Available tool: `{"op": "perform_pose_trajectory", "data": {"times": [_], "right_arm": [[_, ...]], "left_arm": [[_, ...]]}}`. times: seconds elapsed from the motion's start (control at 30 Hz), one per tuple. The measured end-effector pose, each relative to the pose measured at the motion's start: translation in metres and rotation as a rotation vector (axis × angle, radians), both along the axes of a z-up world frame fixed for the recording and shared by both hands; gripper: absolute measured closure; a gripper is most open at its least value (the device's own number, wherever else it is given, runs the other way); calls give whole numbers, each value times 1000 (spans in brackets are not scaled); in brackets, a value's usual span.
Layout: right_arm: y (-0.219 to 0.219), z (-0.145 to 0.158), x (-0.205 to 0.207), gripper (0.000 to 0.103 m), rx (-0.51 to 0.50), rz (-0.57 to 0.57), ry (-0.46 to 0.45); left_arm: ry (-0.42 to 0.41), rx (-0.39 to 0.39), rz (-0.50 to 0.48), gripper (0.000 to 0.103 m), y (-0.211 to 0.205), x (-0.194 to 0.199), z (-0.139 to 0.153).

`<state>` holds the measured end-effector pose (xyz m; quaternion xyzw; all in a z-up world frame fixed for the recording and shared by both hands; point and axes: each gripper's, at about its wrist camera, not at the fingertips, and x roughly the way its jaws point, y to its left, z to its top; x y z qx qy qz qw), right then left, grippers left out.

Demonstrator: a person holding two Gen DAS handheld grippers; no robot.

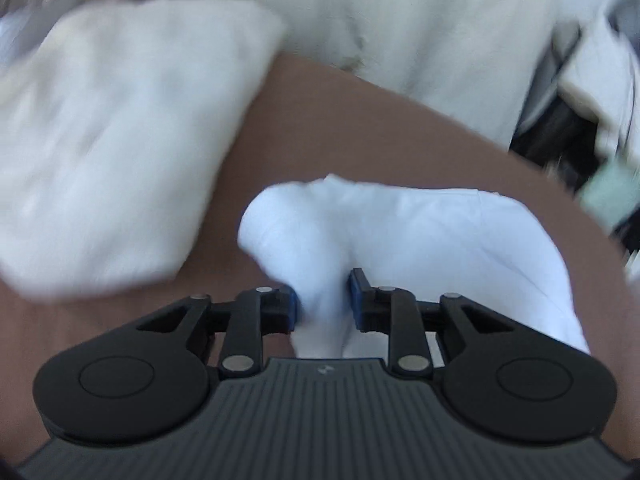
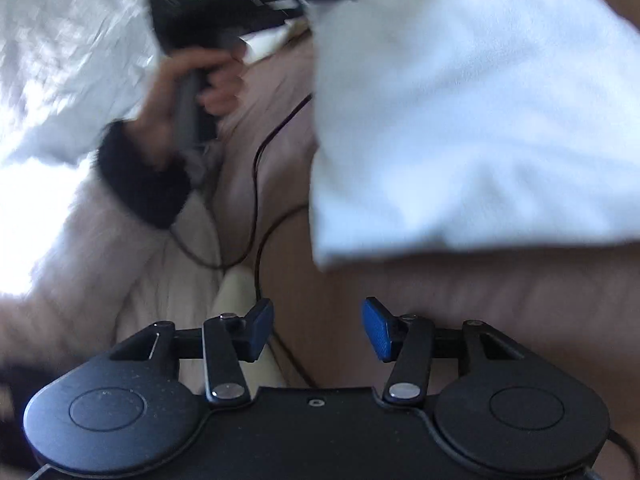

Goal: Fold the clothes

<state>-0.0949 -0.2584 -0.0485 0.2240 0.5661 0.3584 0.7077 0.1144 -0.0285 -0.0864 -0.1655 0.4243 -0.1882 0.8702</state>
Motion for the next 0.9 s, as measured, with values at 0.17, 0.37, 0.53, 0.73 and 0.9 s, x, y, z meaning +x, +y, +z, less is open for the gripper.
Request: {"op": "perform_pose_trajectory", "data": {"times": [0.17,0.37,0.53,0.73,0.9], "right_arm": [[-58,60,-6,47,244,-21,-269],[-73,77,42,40,-93,-412,-555],[-32,35,87,49,-502,-291,-624],[-60,18,109,34,-563,-499,-561],[-83,26,97,34,-600,-546,-510]], "left_arm": [[-31,-69,66,74,15,-15,20],[-67,-75,-27,71,-1,-23,20],[-54,44,-49,67,-18,-18,3],[-79,124,-50,67,-26,-21,11],[-117,288,36,49,-14,-34,27]]}}
